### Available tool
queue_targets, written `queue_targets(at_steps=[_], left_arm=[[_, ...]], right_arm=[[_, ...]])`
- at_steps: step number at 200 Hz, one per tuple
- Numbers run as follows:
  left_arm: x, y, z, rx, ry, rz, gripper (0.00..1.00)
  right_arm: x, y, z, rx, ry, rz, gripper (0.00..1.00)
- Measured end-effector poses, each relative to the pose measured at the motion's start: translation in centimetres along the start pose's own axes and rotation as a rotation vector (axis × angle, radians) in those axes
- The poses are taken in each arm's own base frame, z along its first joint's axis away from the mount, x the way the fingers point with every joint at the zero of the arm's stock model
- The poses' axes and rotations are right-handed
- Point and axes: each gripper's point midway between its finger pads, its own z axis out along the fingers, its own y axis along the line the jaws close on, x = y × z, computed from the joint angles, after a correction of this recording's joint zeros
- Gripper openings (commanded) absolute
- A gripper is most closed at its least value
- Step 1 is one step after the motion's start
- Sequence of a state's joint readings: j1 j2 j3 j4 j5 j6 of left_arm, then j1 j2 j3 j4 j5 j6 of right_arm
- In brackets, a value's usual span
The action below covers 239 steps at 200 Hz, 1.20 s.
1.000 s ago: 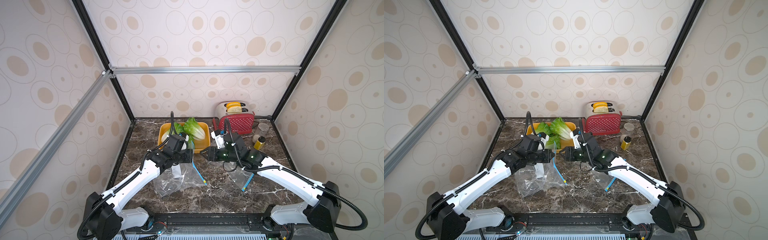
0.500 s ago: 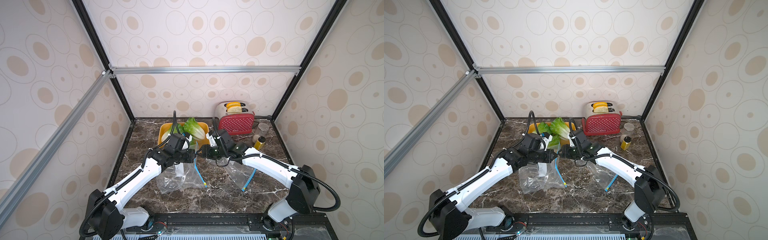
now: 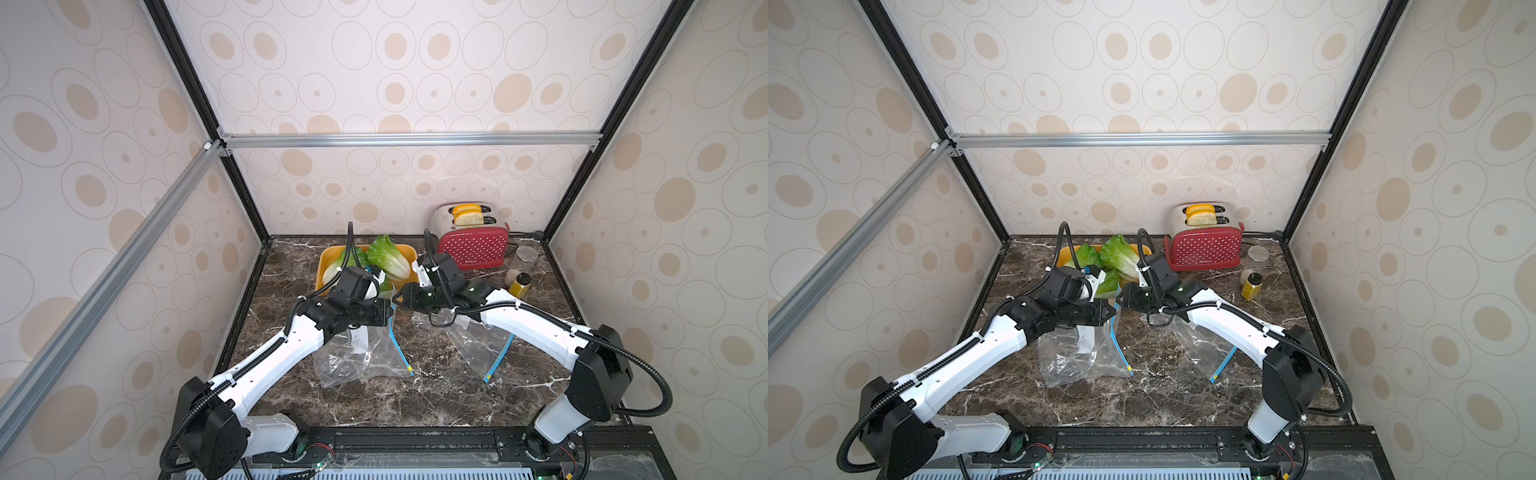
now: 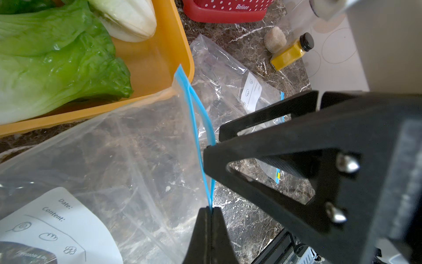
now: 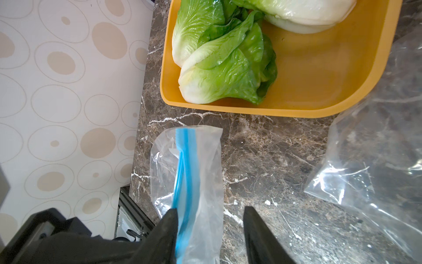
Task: Put the chinese cabbages into a zipper bag and zip it
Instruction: Open the zipper of the food storage bag at the center of the board.
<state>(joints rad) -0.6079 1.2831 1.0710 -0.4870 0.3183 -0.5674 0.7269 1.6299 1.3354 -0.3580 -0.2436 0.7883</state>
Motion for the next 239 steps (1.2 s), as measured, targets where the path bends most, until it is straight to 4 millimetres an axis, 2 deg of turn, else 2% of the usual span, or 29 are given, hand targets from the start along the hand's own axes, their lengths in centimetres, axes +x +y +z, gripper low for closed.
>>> queue_targets(at_steps=[25,54,95,129,174,187,216,239], left_arm=[[0.0,0.1,0.1,-0.003,0.003,-0.001,0.00],[0.0,0.0,0.1,-0.002,0.000,-0.001,0.00],[-0.2,0.1,0.1,-0.006,-0.007,0.000,0.00],[-0.4,0.9,-0.3,-0.062,-0.013,-0.004,0.00],[-1.2,2.3,-1.7,-0.180,-0.034,-0.008,0.00],[-1.0,2.8,-1.8,-0.204,-0.030,-0.012,0.05],[-0.6,3.2,-1.9,-0.229,-0.019,-0.029,0.31],[-0.1,2.9,-2.0,-0.241,-0.011,-0.019,0.39]], right_arm=[[0.2,-0.6,0.8,0.024,0.012,0.000,0.45],[0.1,-1.1,0.8,0.045,0.007,-0.002,0.38],[0.1,-1.2,1.1,0.050,0.007,-0.006,0.17],[0.2,-1.3,1.3,0.045,0.013,-0.015,0.00],[2.1,-2.1,1.2,0.033,0.047,-0.002,0.00],[2.6,-2.2,0.8,0.024,0.043,0.010,0.00],[2.9,-1.3,-0.2,-0.006,0.010,0.032,0.00],[2.8,-0.7,-0.5,-0.025,-0.013,0.048,0.00]])
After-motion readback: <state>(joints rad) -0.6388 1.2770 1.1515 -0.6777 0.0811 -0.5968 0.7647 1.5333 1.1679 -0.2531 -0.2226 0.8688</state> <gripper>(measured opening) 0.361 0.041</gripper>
